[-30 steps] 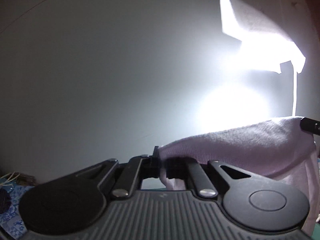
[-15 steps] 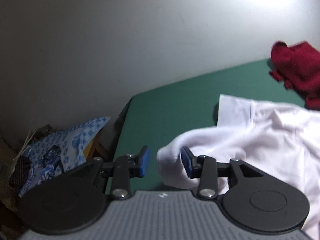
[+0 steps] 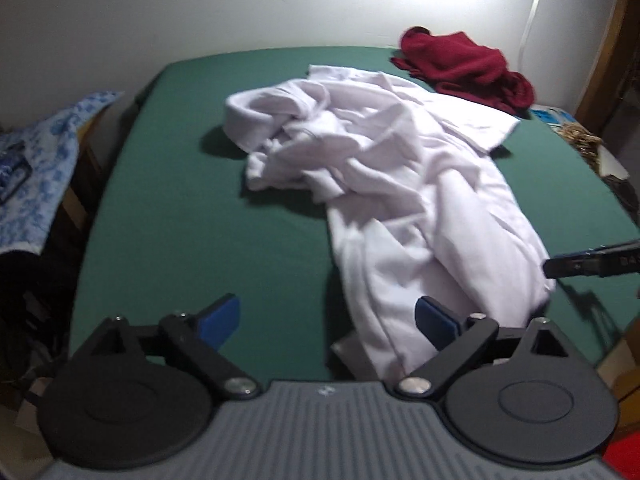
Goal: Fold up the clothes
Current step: 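Lay the shirt flat on the table and open both grippers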
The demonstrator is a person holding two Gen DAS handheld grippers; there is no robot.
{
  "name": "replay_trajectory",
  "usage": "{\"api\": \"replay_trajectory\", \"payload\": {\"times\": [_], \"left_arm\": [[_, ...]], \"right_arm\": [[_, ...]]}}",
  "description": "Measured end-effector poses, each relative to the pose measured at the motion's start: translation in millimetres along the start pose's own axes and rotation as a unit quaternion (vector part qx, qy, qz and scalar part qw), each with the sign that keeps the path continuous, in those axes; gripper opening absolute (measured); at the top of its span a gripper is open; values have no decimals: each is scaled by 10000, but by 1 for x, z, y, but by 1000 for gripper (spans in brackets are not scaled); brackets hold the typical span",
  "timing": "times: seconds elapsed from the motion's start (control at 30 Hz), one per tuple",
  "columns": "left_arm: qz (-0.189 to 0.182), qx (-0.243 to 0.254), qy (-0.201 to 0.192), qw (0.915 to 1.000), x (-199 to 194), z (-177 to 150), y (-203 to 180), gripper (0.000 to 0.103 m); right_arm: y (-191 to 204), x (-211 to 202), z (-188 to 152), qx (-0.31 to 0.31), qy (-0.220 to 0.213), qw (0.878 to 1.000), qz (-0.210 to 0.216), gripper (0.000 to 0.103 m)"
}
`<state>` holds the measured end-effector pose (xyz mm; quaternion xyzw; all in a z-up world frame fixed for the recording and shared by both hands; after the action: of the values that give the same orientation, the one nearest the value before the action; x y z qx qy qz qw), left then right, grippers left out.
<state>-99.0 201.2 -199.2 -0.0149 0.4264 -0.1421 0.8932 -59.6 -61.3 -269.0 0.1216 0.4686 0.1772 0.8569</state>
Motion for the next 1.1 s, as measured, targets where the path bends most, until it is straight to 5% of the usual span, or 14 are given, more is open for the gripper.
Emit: {"api": "replay_trajectory", "payload": {"times": [0.13,0.17,0.2,0.23,0.27,0.3,0.4,0.5,0.67,0.8,0.87,0.9,1.03,1.1], "left_arm": [[-47,184,74,9998,24,-9,-14,98],[-65,143,130,9998,32,-10,-16,74],[-269,-102,291,9992,42,-10,-17,33],[-321,-270,217,9989,48,-6,-17,30],[-408,-372,217,9982,50,0,-18,5],[-503,-468,230,9974,53,6,-19,1],[-729,-857,-225,9934,27,41,-17,1],[-707,-803,-1029,9889,-37,75,-12,1],[-905,-807,-1846,9753,-136,95,-6,1],[-452,-914,-1496,9835,-134,64,12,7],[-71,-992,-1172,9881,-120,45,26,12],[71,-1100,-881,9900,-108,33,35,11],[351,-1355,157,9900,-67,-16,60,8],[304,-1259,452,9905,-60,-36,59,29]], "right_arm": [[15,3,-8,241,-299,9992,105,53],[19,4,-10,298,-375,9988,132,51],[23,5,-11,356,-451,9982,160,46],[25,6,-9,420,-523,9976,167,32],[26,7,-3,488,-590,9969,159,21],[27,8,3,557,-657,9962,150,12],[28,1,26,752,-968,9923,194,9],[26,-59,73,801,-1753,9797,547,9],[19,-155,105,316,-2144,9729,800,9],[-1,-179,103,200,-2143,9757,409,15],[-20,-173,99,391,-2152,9757,90,30],[-33,-165,96,574,-2099,9759,-191,53],[-70,-128,70,883,-1512,9809,-846,50],[-74,-107,47,815,-997,9873,-931,50]]}}
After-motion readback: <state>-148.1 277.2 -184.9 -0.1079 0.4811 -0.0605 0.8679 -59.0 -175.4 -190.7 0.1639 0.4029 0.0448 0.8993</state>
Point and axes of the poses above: each gripper's, at about its wrist camera, not at the fingertips, and x roughly the way its jaws point, y to its left, z to its top, the point moved 9 cm from there along x, roughly the way its jaws point, and after that the axes turned 4 degrees about -z, right-handed, at the moved point
